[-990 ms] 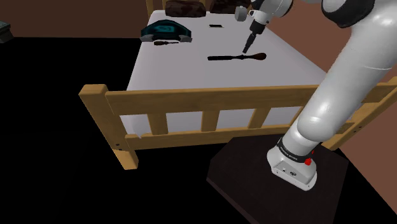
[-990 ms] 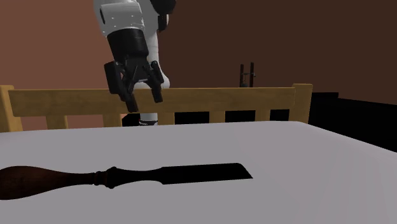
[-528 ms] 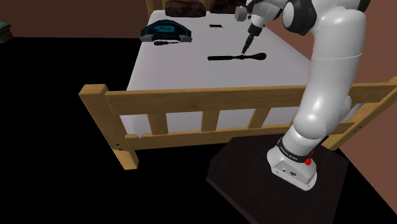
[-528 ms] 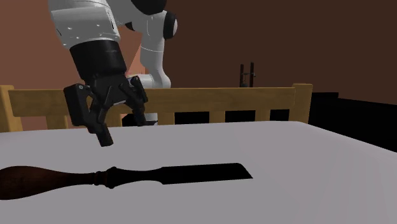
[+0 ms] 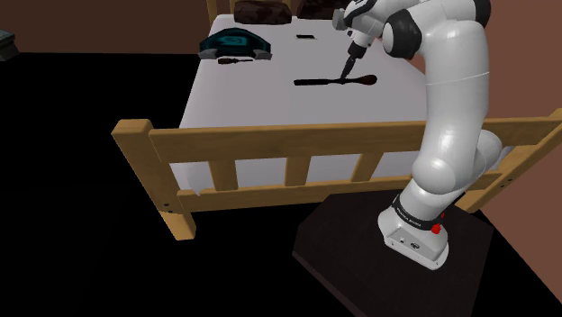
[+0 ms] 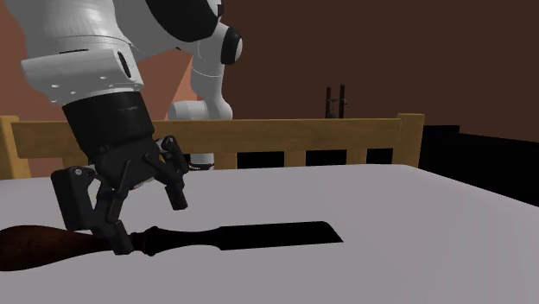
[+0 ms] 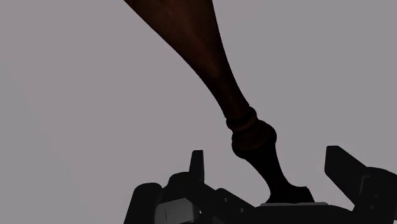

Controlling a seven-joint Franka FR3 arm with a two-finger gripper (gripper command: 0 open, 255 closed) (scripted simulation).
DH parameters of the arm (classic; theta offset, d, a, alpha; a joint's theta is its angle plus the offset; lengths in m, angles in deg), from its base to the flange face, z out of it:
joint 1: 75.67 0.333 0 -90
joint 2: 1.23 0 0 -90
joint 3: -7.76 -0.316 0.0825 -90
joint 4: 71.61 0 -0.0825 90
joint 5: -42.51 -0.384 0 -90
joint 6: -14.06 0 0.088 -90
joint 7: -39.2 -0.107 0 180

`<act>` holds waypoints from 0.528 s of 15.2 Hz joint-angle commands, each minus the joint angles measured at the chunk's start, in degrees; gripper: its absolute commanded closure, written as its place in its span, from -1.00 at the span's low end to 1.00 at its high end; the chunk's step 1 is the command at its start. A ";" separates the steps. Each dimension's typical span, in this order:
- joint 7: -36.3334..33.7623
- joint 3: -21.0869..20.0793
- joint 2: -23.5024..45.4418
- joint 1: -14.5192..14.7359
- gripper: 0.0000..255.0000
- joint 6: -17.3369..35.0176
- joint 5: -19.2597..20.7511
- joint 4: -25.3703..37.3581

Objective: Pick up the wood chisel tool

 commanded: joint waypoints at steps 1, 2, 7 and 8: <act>0.44 -0.27 0.55 0.01 -1.00 1.05 -0.46 -0.60; 0.70 -0.40 0.84 -0.03 -1.00 1.58 -0.70 -0.92; 0.90 -0.47 1.03 -0.11 1.00 1.84 -0.83 -1.06; 0.91 -0.47 1.04 -0.11 1.00 1.85 -0.84 -1.07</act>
